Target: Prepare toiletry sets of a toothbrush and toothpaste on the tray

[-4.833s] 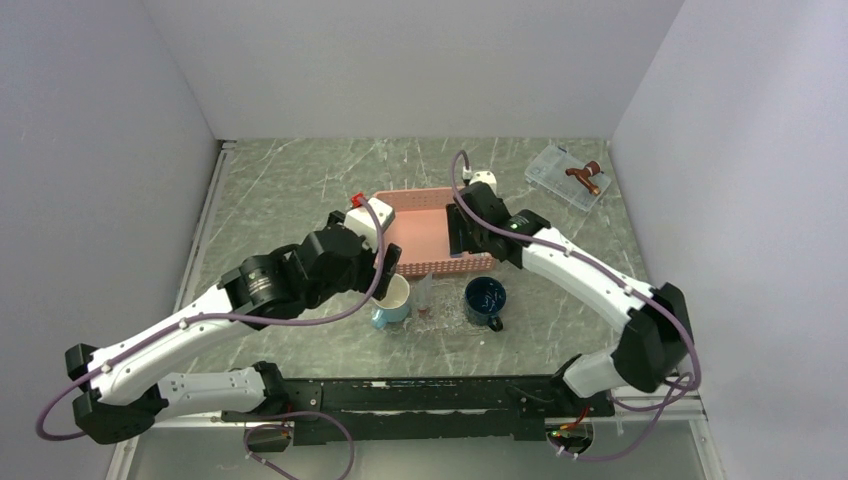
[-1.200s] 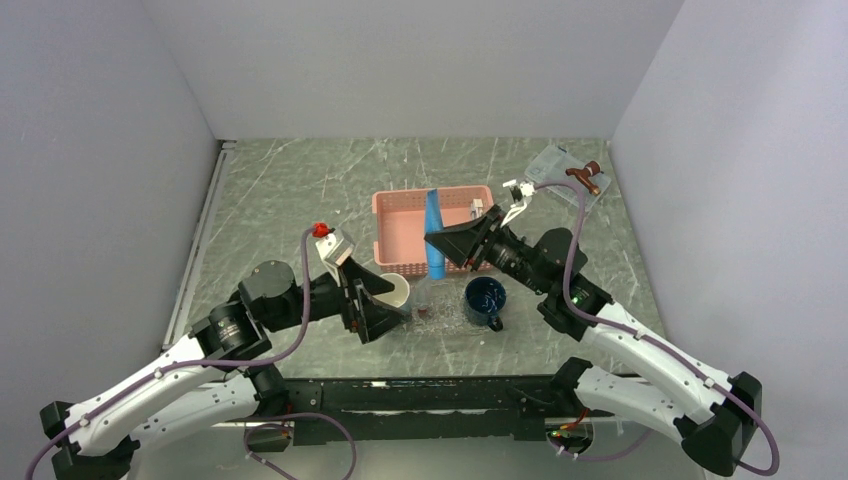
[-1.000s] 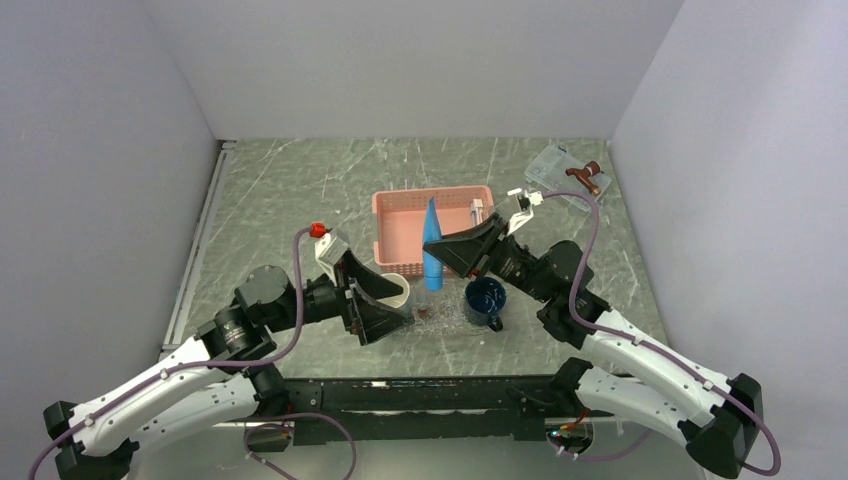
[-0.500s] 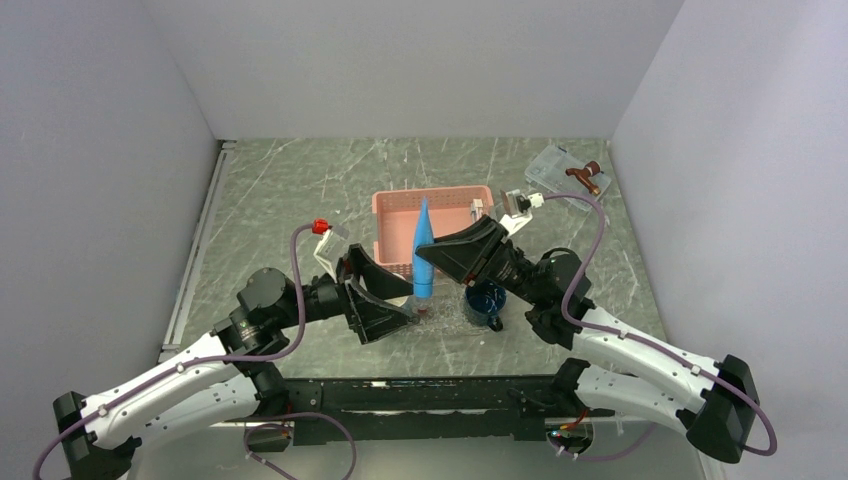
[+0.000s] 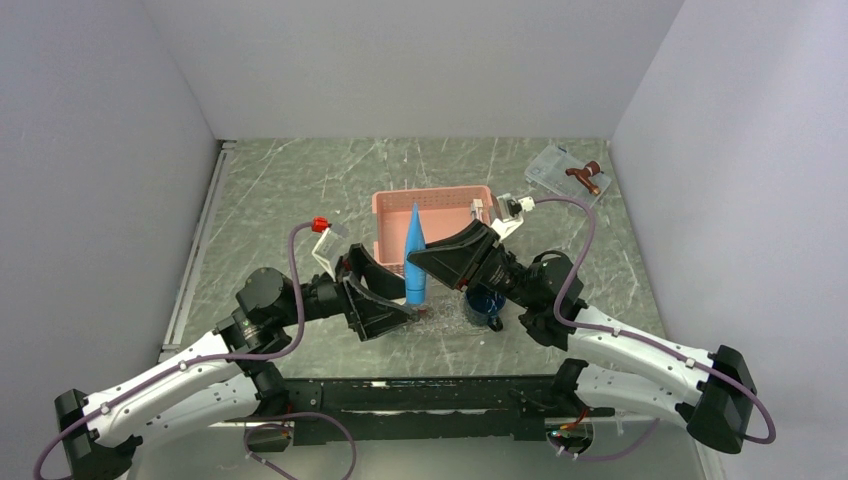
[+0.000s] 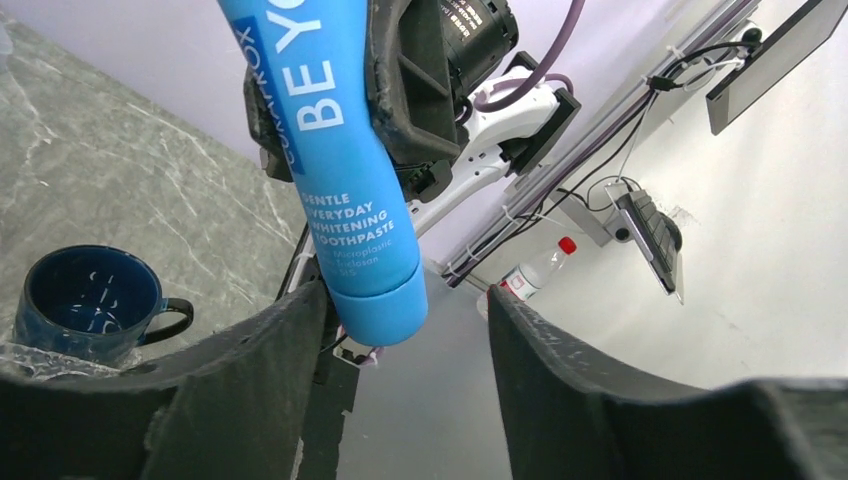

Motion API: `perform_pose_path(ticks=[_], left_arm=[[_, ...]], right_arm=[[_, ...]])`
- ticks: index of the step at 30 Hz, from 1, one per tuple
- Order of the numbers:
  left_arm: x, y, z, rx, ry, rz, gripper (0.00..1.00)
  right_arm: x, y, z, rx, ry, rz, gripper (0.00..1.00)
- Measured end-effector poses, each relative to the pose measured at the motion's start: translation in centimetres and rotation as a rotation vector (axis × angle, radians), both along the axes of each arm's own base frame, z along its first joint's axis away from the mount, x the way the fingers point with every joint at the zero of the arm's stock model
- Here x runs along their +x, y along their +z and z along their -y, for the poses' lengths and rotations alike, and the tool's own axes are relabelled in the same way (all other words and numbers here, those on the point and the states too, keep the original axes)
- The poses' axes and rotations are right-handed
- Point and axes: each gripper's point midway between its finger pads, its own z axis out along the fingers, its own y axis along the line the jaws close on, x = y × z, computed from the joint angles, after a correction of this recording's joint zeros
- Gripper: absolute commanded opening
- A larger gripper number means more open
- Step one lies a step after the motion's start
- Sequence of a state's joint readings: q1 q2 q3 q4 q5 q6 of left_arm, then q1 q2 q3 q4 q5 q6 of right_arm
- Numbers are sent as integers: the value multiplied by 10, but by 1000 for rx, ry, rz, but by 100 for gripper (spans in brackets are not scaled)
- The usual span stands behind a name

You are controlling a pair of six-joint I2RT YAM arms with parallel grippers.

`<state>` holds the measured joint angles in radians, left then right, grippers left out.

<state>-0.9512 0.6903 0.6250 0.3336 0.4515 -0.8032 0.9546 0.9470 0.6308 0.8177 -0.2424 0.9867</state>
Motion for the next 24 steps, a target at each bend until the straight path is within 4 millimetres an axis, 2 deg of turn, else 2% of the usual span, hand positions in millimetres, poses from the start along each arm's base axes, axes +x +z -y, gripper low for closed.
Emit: perform_pose_path(ticks=[3,11,16,21,24], left_arm=[[0,0,0,1,-1,0,58],[-1,1,-2,-1,-1,16,56],[-2,2,-5,-1,8,31,47],[-1,0,-6,12,17,35,52],[-1,0,-7,14,25,41,41]], right_arm=[[1,-2,-3,-4,-1,-9,29],[0,-2,-5,1,-2,-15,29],[-4,-1,-6,7,3,-7,29],[-7,-1,-8,4,8,3,29],[-7,-3,-10,-1,4,5,30]])
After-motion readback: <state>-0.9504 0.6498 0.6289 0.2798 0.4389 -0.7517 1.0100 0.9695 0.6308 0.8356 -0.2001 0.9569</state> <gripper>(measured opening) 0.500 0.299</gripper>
